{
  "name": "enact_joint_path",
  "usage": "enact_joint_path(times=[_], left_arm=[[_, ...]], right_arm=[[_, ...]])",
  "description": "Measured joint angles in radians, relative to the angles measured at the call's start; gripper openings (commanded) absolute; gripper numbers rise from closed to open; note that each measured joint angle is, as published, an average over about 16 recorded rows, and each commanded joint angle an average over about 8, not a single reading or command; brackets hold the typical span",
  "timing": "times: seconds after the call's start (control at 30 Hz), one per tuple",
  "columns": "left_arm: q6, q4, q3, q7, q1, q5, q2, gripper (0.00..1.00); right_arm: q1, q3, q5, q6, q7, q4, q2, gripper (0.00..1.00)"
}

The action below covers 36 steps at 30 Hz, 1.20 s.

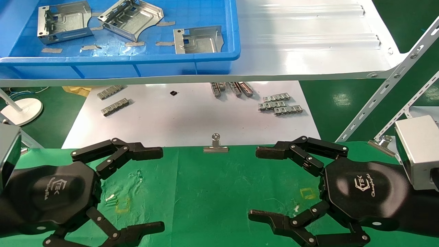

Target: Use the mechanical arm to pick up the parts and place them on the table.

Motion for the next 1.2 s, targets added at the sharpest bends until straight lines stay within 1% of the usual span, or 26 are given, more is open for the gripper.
enact_joint_path(times=[1.2], left_arm=[[0.0,0.0,0.0,0.0,0.0,0.0,0.0,1.0]], right_arm=[[0.0,0.0,0.0,0.0,0.0,0.0,0.0,0.0]])
